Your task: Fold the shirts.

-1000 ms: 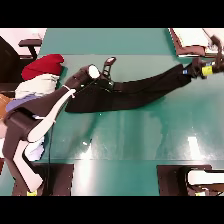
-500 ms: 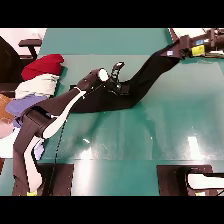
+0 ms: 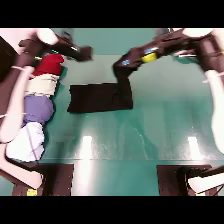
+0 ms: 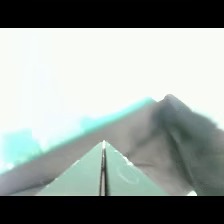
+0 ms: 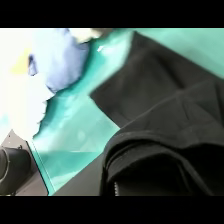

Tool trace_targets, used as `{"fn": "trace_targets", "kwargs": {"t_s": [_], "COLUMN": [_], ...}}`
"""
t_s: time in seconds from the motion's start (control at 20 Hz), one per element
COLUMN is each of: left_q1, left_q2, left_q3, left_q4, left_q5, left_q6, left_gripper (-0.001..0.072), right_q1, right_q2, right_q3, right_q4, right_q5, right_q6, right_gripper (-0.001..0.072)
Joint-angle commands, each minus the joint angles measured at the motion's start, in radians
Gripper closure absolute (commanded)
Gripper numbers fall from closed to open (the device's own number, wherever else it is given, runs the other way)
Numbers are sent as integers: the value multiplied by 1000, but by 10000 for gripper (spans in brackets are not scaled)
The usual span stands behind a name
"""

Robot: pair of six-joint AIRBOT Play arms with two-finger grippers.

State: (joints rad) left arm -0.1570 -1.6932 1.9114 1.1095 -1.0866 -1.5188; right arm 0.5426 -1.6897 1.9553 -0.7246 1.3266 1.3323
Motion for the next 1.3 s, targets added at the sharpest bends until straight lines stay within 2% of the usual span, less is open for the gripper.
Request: {"fn": "trace_targets", "kwargs": {"t_s": [0.0, 0.05, 0.1, 0.25, 0.5, 0.6, 0.65, 0.7, 0.8, 0.9, 1.05, 1.25], "left_q1": [163, 195, 222, 274, 274, 270, 262, 254, 227, 196, 153, 119], "left_q2": [166, 194, 215, 244, 243, 243, 243, 241, 235, 229, 219, 212], "left_q3": [4, 4, 4, 4, 4, 3, 1, 1, 1, 1, 1, 1], "left_q4": [79, 87, 92, 92, 90, 86, 84, 84, 85, 87, 87, 83], "left_q5": [-51, -63, -78, -128, -183, -188, -187, -185, -180, -167, -143, -138], "left_q6": [12, 12, 13, 21, 35, 35, 35, 35, 50, 61, 62, 65], "left_gripper": [684, 684, 684, 683, 683, 684, 684, 683, 683, 683, 684, 684], "right_q1": [187, 224, 253, 242, 30, -86, -137, -188, -246, -259, -226, -152], "right_q2": [-180, -215, -240, -235, -53, 5, 15, 16, -5, -50, -155, -301], "right_q3": [132, 144, 143, 90, -263, -404, -456, -499, -556, -568, -502, -341], "right_q4": [1, 0, 0, -35, -122, -142, -139, -129, -79, -25, 31, 105], "right_q5": [-138, -185, -217, -200, -146, -148, -145, -140, -143, -148, -147, -149], "right_q6": [-17, -17, -18, -17, -12, 34, 40, 40, 40, 40, 40, 40], "right_gripper": [539, 353, 239, 242, 243, 240, 203, 63, 56, 69, 128, 139]}}
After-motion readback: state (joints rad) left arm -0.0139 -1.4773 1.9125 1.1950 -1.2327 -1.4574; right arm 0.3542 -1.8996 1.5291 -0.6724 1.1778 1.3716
